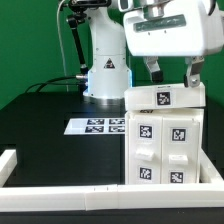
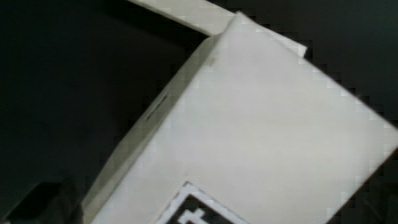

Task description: Assemble cabinet

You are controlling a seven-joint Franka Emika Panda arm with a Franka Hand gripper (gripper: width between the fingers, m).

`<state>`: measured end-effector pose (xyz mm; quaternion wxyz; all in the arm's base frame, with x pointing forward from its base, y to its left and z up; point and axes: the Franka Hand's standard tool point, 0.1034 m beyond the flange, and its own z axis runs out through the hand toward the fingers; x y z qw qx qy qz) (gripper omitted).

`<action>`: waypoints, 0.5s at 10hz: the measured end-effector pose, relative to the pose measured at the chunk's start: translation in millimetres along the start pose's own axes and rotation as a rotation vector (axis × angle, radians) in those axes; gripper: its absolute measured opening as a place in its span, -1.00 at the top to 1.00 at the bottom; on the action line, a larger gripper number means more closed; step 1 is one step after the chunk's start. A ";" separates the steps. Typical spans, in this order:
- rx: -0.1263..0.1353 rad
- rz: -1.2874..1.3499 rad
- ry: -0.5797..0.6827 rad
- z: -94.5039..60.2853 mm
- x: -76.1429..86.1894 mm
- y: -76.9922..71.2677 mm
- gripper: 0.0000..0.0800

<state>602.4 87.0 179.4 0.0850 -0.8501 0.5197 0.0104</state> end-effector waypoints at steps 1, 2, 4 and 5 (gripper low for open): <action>0.005 -0.095 0.001 -2.9 -1.3 -1.7 -0.99; 0.012 -0.185 0.000 -10.3 -1.2 -5.9 -0.99; 0.018 -0.340 0.003 -14.1 2.3 -5.9 -0.99; 0.016 -0.420 0.004 -13.2 1.9 -5.8 -0.99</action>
Offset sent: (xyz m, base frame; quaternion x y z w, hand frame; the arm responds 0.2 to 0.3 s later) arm -0.0066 -0.0058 0.0083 0.0090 -0.0236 -0.1721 0.9848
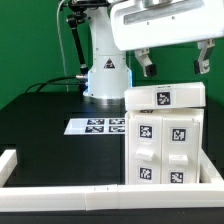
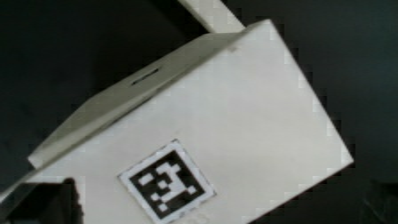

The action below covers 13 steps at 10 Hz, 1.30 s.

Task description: Assemble cabinet

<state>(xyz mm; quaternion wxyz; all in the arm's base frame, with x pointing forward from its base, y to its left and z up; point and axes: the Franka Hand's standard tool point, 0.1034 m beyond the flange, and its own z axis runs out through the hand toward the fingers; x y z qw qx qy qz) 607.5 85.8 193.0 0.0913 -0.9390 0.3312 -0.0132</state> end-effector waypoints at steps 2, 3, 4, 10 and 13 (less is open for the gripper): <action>-0.001 -0.167 0.000 0.3 0.3 0.4 -0.99; -0.002 -0.247 0.001 0.4 0.4 0.6 -0.99; -0.002 -0.383 0.014 0.5 1.5 0.9 -0.99; -0.020 -1.113 0.017 4.5 6.0 8.5 -0.99; -0.044 -1.425 0.018 4.7 7.0 8.8 -0.99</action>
Offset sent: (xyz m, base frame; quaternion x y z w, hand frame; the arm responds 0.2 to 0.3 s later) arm -0.0087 -0.0020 0.0008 -0.0078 0.0286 -0.2824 0.9588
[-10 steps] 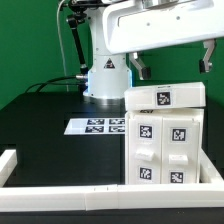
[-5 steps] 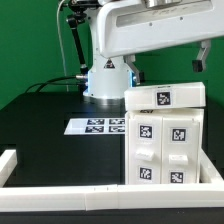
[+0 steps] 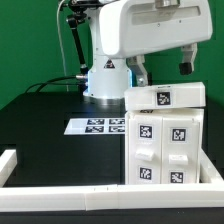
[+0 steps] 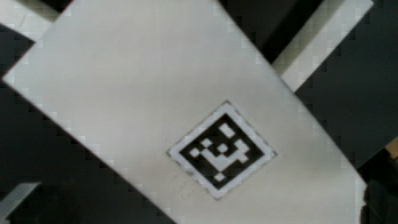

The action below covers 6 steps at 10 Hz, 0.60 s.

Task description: Assemble cabinet

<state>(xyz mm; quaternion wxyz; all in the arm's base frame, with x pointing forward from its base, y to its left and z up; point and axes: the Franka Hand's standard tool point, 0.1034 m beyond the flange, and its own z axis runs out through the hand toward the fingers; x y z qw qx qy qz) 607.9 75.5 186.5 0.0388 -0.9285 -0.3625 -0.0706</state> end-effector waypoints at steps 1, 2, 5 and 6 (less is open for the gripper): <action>-0.003 -0.106 -0.005 0.0 0.5 -0.1 -0.99; -0.008 -0.186 -0.016 1.7 -0.8 -0.1 -0.99; -0.014 -0.446 -0.049 7.7 -5.1 1.1 -0.99; -0.012 -0.514 -0.061 12.1 -7.5 1.7 -0.99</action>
Offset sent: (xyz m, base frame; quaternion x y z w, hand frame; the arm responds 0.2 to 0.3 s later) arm -0.0038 0.0073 -0.0049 0.0145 -0.0055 -0.2309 0.9729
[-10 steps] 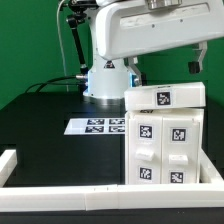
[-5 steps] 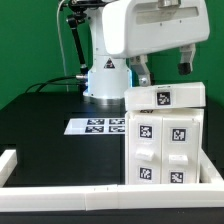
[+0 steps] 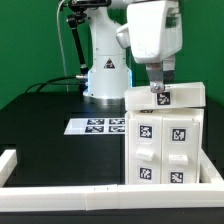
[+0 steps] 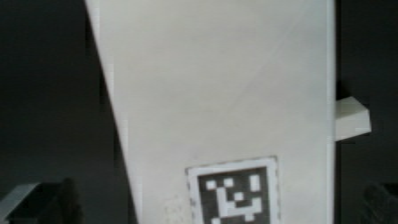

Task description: Assemble cabinet

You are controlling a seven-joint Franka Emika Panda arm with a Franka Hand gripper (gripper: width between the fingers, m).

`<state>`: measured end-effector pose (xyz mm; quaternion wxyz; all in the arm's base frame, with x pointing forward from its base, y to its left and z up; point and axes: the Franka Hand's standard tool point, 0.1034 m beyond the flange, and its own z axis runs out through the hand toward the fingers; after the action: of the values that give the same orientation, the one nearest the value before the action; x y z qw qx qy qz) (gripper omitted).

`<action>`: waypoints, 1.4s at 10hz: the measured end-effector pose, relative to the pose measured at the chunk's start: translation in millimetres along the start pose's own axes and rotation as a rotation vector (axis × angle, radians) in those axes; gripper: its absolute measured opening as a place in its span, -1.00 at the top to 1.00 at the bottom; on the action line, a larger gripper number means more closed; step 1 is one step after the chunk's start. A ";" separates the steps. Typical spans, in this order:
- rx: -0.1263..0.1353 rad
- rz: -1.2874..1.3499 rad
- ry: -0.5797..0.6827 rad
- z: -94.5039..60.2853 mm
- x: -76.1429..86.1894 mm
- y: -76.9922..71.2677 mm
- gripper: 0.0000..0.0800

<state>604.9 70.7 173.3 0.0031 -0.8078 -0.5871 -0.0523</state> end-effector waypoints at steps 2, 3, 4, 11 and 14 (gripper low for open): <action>0.016 0.006 -0.009 10.9 -2.4 -3.3 -0.99; 0.023 0.010 -0.013 15.7 -3.5 -4.8 -0.99; 0.028 0.019 -0.016 19.4 -3.4 -6.3 -0.99; 0.028 0.245 -0.020 20.3 -5.6 -5.8 -0.39; 0.016 0.547 -0.016 21.0 -5.4 -7.4 -0.39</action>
Offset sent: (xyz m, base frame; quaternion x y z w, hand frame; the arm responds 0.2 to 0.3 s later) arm -0.0003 0.0091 -0.0141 -0.0010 0.0005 0.0033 1.0000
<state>597.9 69.2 151.6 0.0188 -0.9367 -0.3475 -0.0384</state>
